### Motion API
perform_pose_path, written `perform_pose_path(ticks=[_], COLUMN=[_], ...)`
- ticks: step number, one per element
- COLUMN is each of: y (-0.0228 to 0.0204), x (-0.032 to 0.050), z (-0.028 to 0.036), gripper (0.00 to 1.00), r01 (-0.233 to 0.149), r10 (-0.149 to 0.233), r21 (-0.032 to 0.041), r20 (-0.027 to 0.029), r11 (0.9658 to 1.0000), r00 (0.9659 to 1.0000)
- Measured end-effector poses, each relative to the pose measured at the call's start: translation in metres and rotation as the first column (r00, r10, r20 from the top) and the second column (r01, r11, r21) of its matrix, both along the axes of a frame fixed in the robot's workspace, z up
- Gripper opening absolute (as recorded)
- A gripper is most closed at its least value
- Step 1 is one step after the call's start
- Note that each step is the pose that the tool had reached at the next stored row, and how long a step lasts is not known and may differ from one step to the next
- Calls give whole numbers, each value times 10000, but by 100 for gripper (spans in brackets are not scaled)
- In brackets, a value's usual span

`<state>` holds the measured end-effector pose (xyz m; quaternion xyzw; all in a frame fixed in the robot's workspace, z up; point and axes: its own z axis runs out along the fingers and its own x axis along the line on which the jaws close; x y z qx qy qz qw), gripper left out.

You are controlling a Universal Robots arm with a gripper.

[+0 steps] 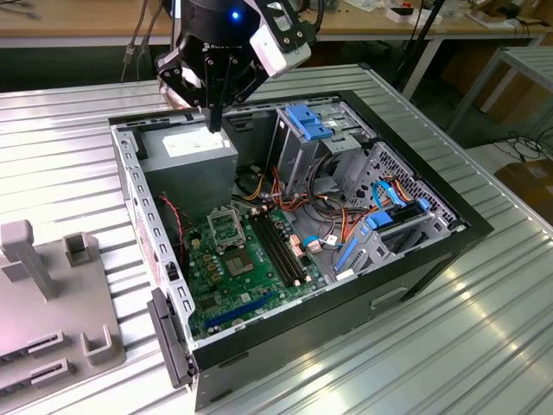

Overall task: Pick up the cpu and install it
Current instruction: 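Reach for the cpu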

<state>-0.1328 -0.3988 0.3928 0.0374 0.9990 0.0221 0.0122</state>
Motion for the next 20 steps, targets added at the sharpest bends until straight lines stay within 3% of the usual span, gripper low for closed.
perform_pose_path(ticks=[20], y=[0], x=[-51], z=[-5], gripper=[11], r01=[0], r10=[0], r21=[0], r20=[-7], r11=[10000], r00=[10000])
